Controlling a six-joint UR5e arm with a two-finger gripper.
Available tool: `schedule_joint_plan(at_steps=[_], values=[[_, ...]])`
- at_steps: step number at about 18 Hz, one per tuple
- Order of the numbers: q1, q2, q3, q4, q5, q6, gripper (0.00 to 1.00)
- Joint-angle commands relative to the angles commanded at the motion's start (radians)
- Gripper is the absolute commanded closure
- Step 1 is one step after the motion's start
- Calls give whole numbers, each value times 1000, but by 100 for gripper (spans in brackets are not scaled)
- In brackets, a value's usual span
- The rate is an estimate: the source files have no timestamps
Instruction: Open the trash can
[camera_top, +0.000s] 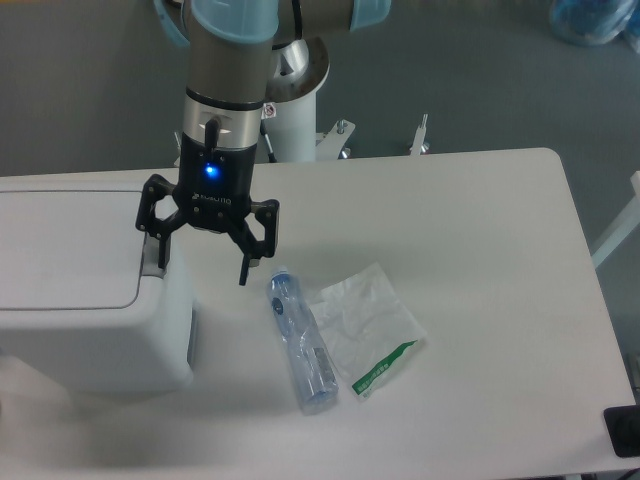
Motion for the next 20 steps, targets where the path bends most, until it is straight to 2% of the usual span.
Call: schedule_joint_plan(at_steps=[20], values=[[0,5,6,2,-6,-6,0]])
